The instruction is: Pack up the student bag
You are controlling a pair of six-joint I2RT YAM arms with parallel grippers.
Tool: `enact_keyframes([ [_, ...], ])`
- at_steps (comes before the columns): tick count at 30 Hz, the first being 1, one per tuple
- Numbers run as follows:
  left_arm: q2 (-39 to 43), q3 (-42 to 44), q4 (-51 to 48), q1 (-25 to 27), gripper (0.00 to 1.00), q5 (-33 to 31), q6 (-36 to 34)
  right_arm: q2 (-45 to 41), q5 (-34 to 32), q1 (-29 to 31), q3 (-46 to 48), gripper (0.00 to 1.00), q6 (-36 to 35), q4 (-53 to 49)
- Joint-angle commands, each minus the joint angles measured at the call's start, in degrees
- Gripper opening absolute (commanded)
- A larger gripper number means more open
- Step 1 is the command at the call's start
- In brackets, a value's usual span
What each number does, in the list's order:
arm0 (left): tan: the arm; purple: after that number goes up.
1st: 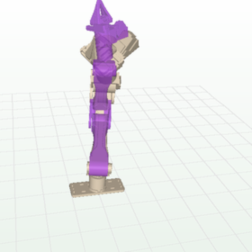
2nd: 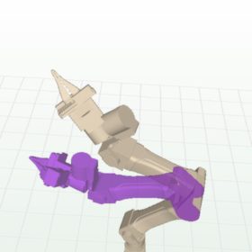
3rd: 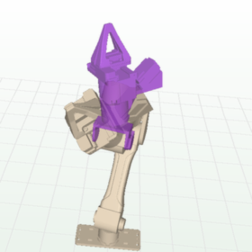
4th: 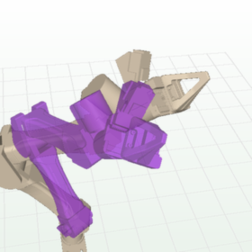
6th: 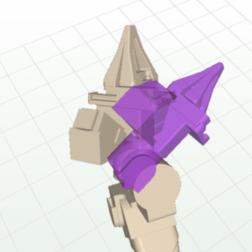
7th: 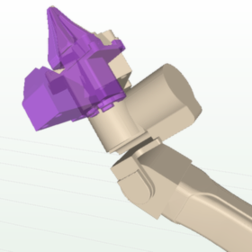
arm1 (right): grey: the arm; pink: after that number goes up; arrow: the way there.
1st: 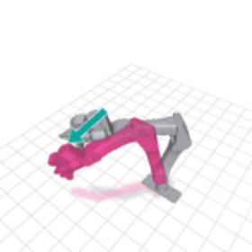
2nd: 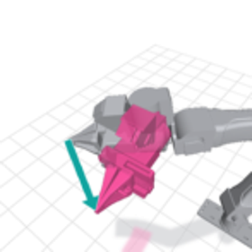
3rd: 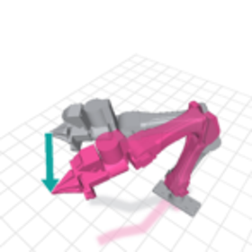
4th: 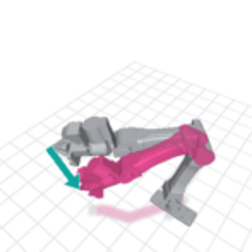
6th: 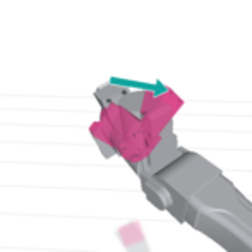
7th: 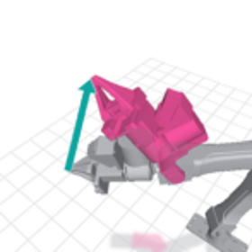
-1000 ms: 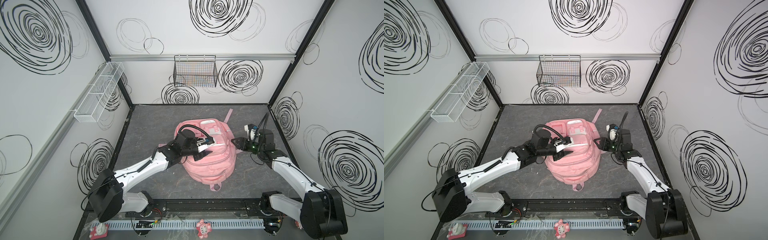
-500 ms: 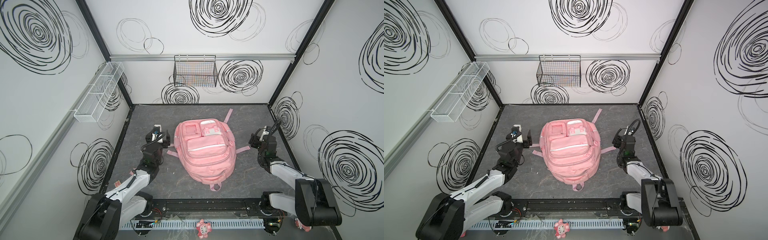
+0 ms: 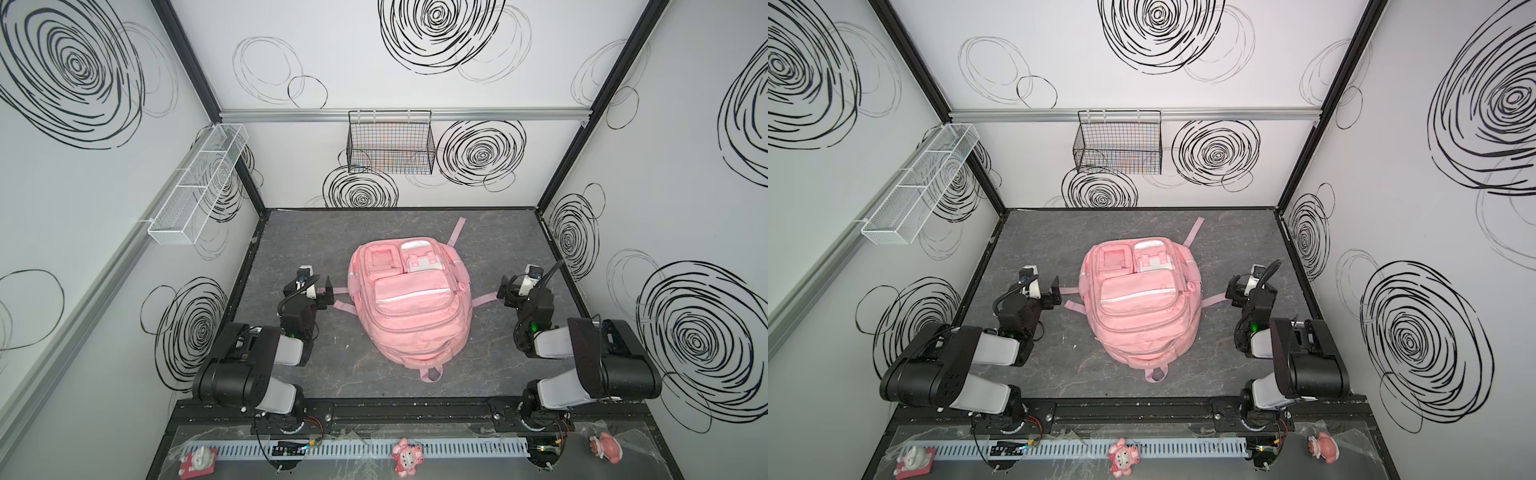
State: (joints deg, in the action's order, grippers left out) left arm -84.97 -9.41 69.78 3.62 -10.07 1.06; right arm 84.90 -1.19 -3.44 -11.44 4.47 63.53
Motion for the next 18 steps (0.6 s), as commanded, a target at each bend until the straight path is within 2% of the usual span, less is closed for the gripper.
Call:
enact_keyframes([
  [1, -1.22, 0.39, 13.11, 2.35, 0.96, -6.84, -0.23, -0.73, 0.21, 0.28, -1.46, 1.0, 0.16, 2.63],
  [4, -1.19, 0.45, 13.03, 2.99, 0.96, -4.68, -1.73, -0.67, 0.16, 0.23, -1.33, 1.0, 0.17, 2.67],
  [11, -0.94, -0.95, 9.72, 0.99, 0.96, -1.58, -0.15, -0.58, 0.16, 0.25, -1.21, 1.0, 0.1, 3.01],
  [18, -0.9, -0.28, 11.08, 1.44, 0.96, -2.41, -0.47, -0.59, 0.15, 0.27, -1.2, 1.0, 0.03, 3.18],
])
